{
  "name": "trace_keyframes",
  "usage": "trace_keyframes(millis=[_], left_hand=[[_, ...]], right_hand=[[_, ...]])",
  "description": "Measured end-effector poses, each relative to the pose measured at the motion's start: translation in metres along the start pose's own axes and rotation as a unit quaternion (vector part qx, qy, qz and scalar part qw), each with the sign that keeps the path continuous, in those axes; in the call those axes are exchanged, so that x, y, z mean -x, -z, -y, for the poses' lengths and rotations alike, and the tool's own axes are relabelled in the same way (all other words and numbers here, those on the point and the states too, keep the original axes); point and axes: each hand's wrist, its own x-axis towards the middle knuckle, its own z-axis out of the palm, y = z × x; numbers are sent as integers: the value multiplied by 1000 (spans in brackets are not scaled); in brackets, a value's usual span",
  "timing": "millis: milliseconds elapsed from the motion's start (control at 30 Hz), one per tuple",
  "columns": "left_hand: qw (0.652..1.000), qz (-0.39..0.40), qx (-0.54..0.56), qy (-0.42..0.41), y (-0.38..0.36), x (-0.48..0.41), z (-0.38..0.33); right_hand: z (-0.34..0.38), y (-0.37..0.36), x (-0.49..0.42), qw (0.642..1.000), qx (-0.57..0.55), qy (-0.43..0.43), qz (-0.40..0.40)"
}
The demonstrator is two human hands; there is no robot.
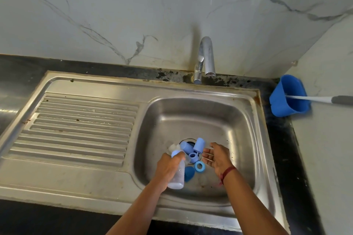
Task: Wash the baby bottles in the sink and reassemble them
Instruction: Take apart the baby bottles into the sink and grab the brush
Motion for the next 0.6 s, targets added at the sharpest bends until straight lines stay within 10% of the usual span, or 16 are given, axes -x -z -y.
trace_keyframes(millis=[300, 600], left_hand=[[959, 25, -189, -211, -4, 15, -14], [931, -24, -238, -277, 5, 11, -14]], right_hand=[[16, -10, 45, 931, 287, 158, 160], [22, -5, 54, 924, 279, 157, 209]])
